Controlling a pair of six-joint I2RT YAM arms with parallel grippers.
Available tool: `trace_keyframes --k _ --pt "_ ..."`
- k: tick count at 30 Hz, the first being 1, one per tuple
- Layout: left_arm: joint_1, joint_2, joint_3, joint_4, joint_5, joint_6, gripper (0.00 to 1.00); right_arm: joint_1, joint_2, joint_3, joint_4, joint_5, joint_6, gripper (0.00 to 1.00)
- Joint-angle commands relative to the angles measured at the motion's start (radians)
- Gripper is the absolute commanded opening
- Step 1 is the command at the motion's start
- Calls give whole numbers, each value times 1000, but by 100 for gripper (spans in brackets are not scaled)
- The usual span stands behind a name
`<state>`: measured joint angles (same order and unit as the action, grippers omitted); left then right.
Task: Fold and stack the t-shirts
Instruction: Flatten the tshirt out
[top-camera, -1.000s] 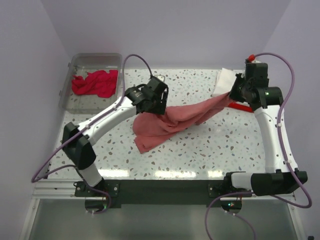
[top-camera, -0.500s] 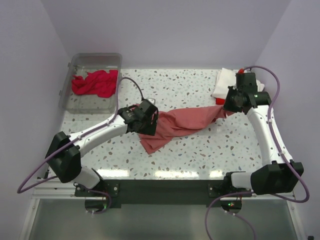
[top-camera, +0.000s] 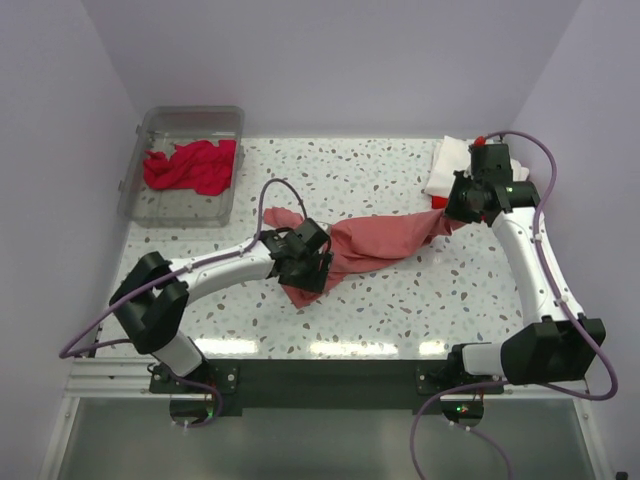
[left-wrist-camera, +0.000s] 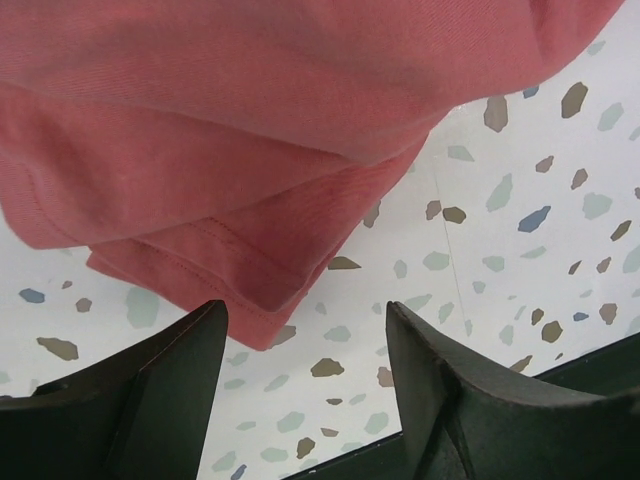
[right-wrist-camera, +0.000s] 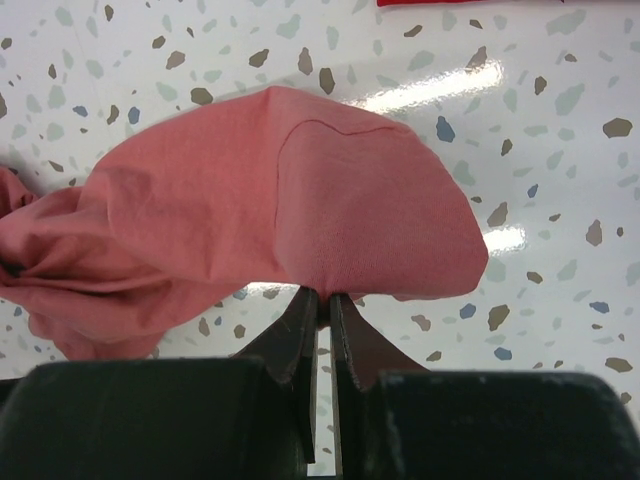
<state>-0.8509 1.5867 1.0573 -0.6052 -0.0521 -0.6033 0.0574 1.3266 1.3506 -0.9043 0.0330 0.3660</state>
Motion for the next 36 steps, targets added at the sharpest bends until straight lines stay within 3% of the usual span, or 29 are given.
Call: trace_keyframes --k 1,8,14,21,27,30,36 --pt "6 30 0 36 43 -42 68 -4 2 13 22 -19 7 0" --pt "6 76 12 33 47 -52 69 -4 5 9 25 -24 7 0" --pt "4 128 21 48 37 -56 63 -4 6 4 30 -30 8 0" --pt "7 147 46 21 -38 -99 29 -4 6 10 27 -24 2 0" --pt "16 116 64 -22 -95 -118 11 -4 13 7 27 -27 -1 0" --pt "32 96 64 -33 -100 -116 4 -5 13 8 24 -28 -4 0" --pt "90 16 102 -110 -100 -99 0 -4 17 12 15 -5 -19 0"
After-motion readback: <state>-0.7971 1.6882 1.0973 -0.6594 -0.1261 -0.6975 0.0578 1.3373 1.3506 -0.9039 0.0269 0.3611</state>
